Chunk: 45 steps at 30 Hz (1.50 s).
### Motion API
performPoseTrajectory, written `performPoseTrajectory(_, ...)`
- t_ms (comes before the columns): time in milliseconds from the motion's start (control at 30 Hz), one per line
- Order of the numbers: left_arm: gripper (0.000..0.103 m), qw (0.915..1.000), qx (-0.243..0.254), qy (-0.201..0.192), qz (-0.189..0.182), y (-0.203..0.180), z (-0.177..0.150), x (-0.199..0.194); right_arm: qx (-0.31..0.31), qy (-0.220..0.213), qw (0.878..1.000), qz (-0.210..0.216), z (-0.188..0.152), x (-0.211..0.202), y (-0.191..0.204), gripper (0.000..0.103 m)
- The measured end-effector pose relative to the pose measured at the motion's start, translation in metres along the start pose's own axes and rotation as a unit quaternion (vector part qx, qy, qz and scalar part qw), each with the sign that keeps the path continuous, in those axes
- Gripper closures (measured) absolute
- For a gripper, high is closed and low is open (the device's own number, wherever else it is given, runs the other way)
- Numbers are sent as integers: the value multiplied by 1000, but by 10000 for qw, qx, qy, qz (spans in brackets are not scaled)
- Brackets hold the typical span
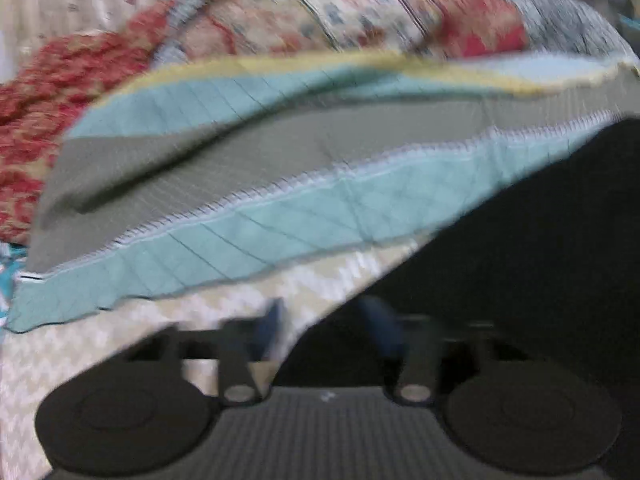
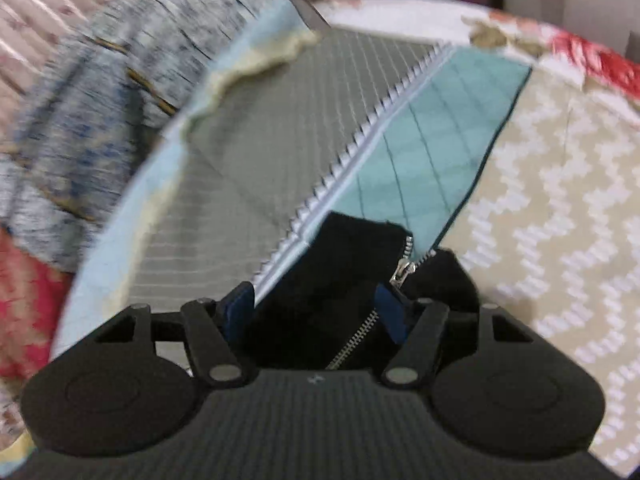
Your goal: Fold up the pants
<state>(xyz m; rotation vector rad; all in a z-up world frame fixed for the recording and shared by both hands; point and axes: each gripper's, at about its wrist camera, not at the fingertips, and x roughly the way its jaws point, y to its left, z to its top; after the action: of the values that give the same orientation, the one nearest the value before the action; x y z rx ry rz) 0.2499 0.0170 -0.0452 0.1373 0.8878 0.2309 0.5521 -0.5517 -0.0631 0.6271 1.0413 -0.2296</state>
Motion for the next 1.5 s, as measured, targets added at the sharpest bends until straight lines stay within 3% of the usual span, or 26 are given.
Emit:
performPoseTrajectory(33,90,9999,88,-78,-58,-5,-1,0,-50,-87,10000,2,-2,5,1,33)
performPoseTrajectory(100,92,9990,373,-186,132,-16,-1,-3,-288,-241,9992,-158,-6,8,9,54)
performPoseTrajectory(133,92,9987,416,-257,170,-19,-2,-8,-481,-288,9982,-197,-7,8,12,100)
performPoseTrajectory(267,93,9977,29,-654,184,-14,-7,-42,-522,-378,9979,-1,-7,-10,1,100)
performPoseTrajectory(467,93,9884,-359,-1451,254,-12,-21,-133,-333,-610,9969,381,-8,-72,-37,100)
performPoseTrajectory(667,93,9786,-686,-1935,153,-17,-68,-227,-162,-947,9917,853,-32,-152,-98,100)
performPoseTrajectory(833,93,9742,-862,-2084,90,-33,-122,-285,74,-1217,9869,1060,-75,-215,-178,100)
performPoseTrajectory(933,93,9748,-1074,-1956,-82,-42,-155,-307,307,-1315,9849,1085,-107,-244,-231,100)
performPoseTrajectory(1133,93,9805,-1305,-1461,-156,-65,-213,-315,927,-1038,9879,681,-167,-240,-318,100)
performPoseTrajectory(1200,93,9801,-1449,-1346,-178,-69,-228,-314,964,-918,9900,477,-179,-224,-325,99)
performPoseTrajectory(1300,87,9831,-1489,-1037,-228,-74,-247,-302,955,-904,9911,225,-188,-209,-320,75)
performPoseTrajectory(1333,82,9847,-1516,-844,-168,-74,-252,-296,1110,-906,9894,230,-189,-207,-319,42)
performPoseTrajectory(1367,78,9847,-1575,-731,-167,-73,-256,-294,1231,-931,9877,238,-188,-208,-321,24)
performPoseTrajectory(1500,58,9779,-1925,-756,-304,-57,-273,-308,1359,-1513,9791,68,-190,-231,-333,25)
